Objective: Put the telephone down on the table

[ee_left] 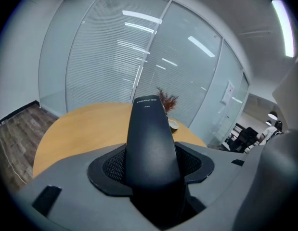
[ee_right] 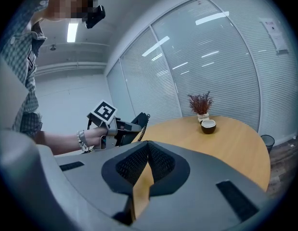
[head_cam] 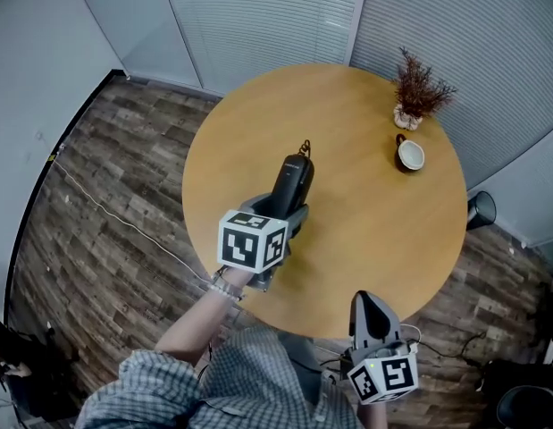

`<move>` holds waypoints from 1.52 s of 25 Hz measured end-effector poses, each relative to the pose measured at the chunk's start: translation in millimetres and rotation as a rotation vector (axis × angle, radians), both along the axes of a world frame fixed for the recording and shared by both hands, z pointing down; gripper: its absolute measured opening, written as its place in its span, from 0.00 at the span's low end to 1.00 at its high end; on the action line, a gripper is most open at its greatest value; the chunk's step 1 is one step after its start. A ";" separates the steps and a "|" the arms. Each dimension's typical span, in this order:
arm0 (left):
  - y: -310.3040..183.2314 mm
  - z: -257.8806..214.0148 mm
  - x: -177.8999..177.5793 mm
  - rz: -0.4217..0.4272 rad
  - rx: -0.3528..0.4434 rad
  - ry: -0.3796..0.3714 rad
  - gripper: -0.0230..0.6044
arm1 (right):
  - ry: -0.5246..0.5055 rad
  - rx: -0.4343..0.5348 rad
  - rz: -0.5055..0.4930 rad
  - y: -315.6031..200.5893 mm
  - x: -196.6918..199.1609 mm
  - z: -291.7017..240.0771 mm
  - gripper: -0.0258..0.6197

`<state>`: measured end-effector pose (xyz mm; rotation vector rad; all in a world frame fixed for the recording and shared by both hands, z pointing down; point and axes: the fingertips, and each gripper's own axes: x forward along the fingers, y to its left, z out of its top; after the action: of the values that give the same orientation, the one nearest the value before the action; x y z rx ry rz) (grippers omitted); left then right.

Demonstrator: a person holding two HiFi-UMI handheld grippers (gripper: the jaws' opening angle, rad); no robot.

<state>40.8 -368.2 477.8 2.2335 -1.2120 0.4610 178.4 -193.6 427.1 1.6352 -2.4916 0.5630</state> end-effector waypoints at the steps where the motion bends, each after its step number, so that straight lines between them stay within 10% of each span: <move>1: -9.4 5.9 1.4 -0.011 -0.007 -0.016 0.48 | 0.000 -0.005 -0.002 -2.8 3.9 2.2 0.05; 38: -217.4 178.0 17.5 -0.082 -0.092 -0.560 0.48 | -0.035 -0.167 0.039 -15.1 46.1 75.6 0.05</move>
<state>58.3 -585.6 655.9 2.0265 -1.5076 1.1373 224.5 -208.7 502.6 1.6276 -2.3679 0.7872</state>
